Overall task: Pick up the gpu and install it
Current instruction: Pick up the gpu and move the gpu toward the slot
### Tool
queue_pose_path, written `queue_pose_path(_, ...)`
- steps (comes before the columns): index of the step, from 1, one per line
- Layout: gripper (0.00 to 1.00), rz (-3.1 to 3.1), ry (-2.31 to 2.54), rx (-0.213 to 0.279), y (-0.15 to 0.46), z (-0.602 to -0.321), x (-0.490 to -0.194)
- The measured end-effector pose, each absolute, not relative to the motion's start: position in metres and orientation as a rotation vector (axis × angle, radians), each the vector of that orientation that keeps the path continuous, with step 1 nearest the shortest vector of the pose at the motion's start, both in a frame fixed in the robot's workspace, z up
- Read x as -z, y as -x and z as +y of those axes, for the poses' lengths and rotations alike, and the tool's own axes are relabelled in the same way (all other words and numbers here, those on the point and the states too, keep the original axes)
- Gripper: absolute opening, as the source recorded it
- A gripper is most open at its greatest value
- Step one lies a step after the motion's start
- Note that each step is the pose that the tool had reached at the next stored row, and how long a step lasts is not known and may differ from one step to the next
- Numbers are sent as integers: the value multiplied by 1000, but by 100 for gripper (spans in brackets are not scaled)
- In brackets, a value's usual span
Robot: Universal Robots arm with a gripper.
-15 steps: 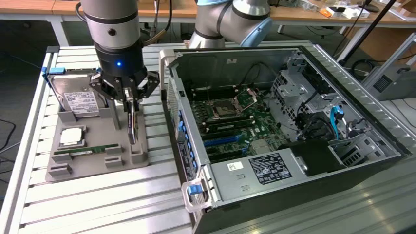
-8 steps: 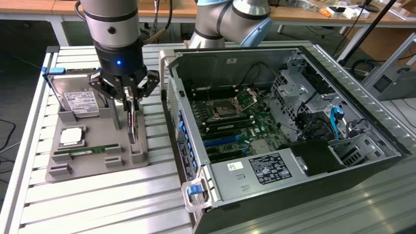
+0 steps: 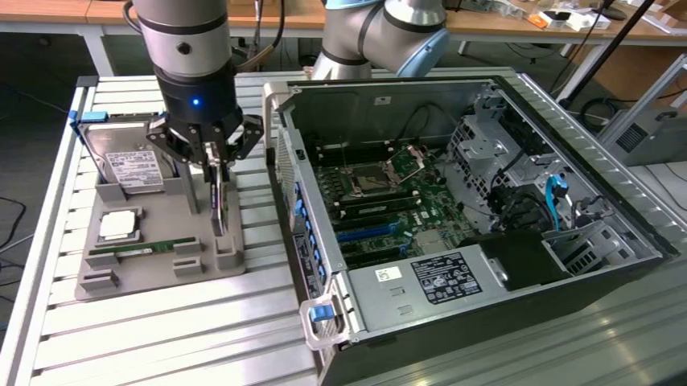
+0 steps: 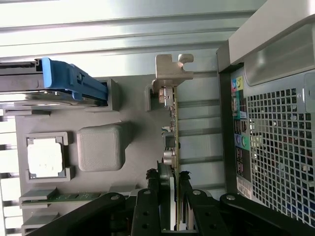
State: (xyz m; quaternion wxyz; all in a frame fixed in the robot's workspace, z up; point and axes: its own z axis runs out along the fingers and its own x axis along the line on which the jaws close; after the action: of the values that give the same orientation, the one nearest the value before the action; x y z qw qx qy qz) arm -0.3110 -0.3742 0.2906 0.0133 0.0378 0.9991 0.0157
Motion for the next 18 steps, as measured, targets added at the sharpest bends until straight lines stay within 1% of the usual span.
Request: queue_pose_path(18,27,3112,-118,-49,311,-374,-297)
